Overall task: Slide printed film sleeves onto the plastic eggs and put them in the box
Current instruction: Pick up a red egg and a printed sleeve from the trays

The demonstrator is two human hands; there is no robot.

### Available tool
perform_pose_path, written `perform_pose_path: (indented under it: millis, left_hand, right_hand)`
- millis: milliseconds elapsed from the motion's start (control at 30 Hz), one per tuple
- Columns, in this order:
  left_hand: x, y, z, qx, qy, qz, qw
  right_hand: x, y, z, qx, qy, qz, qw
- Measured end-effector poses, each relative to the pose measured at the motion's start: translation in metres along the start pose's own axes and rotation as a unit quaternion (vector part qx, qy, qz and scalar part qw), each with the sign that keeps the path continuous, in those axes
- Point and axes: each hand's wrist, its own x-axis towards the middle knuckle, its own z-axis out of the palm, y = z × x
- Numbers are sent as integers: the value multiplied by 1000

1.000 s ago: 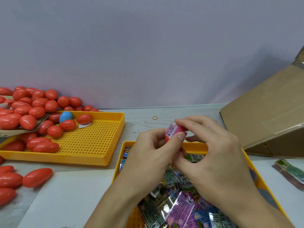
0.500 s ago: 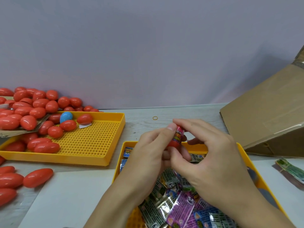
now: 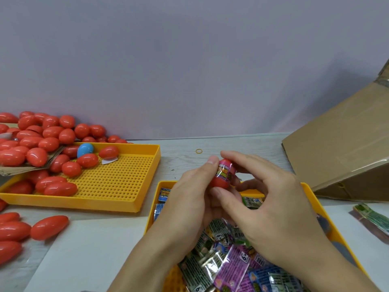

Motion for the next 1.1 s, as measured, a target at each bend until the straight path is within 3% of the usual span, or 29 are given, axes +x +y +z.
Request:
perform_pose_path:
  millis: [333, 467, 567, 767, 1000, 1100]
  left_hand:
    - [3, -2, -5, 101, 69, 86, 989]
    - [1, 4, -3, -24, 21, 46, 998]
    - [-1, 7, 0, -54, 5, 23, 998]
    - [0, 6, 2, -49, 31, -5, 998]
    - [2, 0, -3, 65, 79, 44, 994]
    - [2, 3, -3, 23, 62, 31, 997]
  right_hand:
    - [1, 3, 0, 3, -9, 5, 1000]
    - [1, 1, -1, 38, 15, 17, 999]
    - [0, -1, -1, 33, 12, 23, 999]
    - [0, 0, -1, 19, 14, 34, 999]
    - [2, -2, -3, -75, 11, -1, 997]
    - [1, -2, -3, -72, 16, -3, 997]
